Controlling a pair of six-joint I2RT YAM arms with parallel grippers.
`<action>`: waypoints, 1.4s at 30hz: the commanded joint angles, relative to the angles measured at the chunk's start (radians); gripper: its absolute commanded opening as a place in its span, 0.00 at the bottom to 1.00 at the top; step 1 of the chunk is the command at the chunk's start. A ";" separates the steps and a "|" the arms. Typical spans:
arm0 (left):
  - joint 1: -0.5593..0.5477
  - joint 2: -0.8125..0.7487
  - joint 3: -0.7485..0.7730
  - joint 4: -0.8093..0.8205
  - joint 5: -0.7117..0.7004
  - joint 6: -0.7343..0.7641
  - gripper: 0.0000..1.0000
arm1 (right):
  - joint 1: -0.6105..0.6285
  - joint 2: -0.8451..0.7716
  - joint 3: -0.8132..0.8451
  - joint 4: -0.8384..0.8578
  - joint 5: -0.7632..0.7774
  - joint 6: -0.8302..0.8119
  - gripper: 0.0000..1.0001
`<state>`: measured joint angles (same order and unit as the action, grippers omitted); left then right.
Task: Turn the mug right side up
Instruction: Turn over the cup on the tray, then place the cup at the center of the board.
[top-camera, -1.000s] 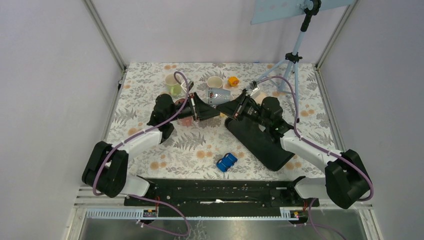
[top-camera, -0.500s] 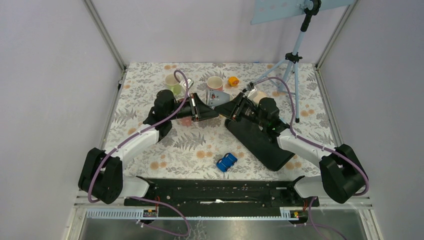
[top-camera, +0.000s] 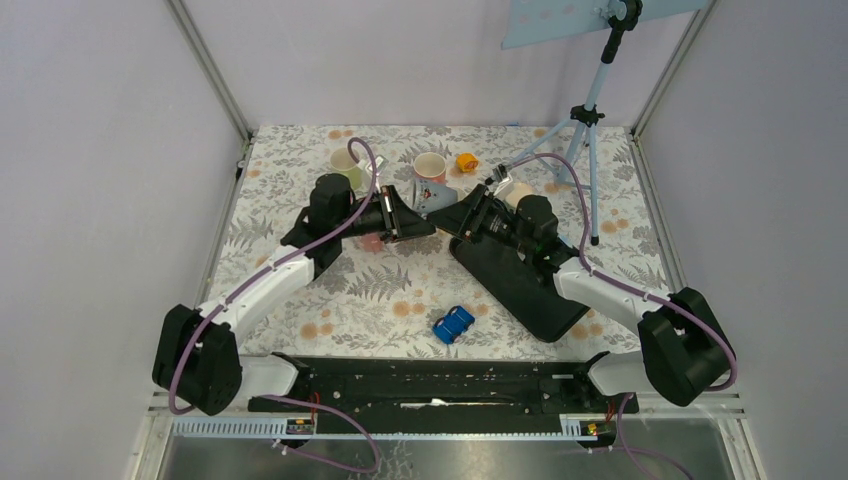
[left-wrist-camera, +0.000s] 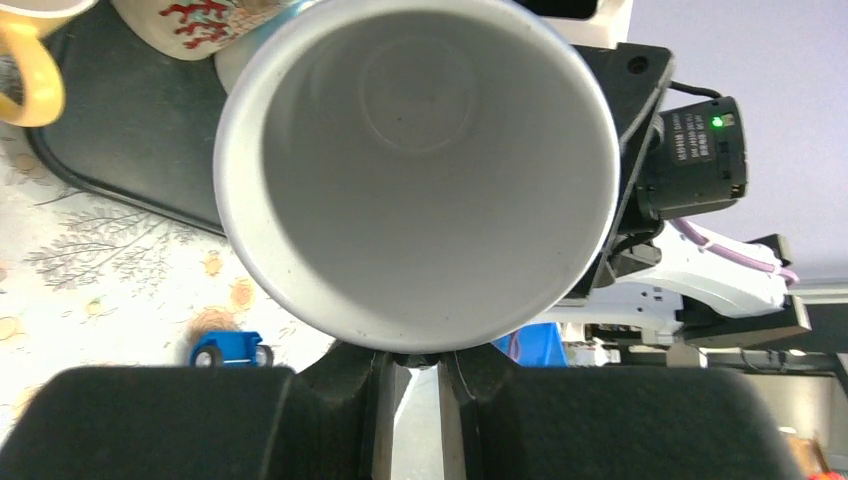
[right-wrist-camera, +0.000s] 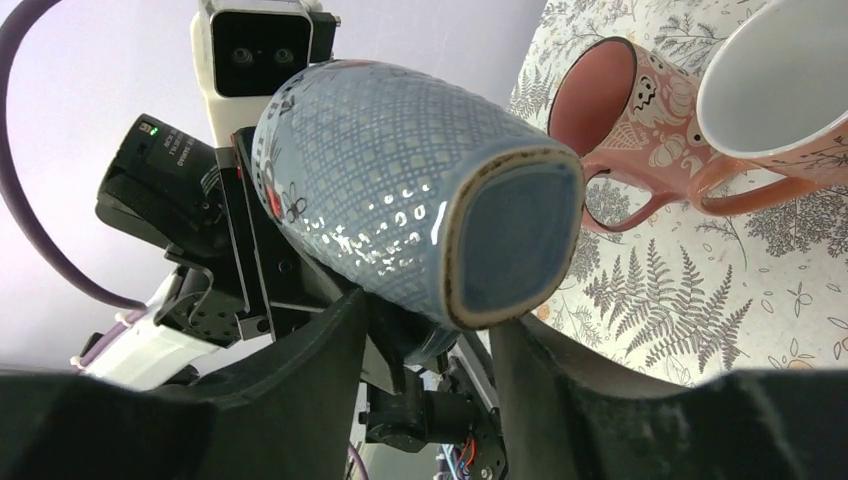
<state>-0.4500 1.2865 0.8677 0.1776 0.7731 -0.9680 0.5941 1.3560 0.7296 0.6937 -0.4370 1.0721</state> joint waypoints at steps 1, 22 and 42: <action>0.005 -0.046 0.088 -0.038 -0.115 0.092 0.00 | 0.033 -0.013 0.020 0.048 -0.078 -0.039 0.60; 0.092 -0.121 0.381 -0.611 -0.359 0.375 0.00 | 0.032 -0.161 0.085 -0.336 -0.004 -0.260 0.93; 0.376 0.004 0.524 -0.958 -0.690 0.647 0.00 | 0.033 -0.204 0.174 -0.637 0.052 -0.424 1.00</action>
<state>-0.0898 1.2293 1.3186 -0.7937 0.1696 -0.4026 0.6193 1.1770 0.8429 0.1024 -0.4015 0.6987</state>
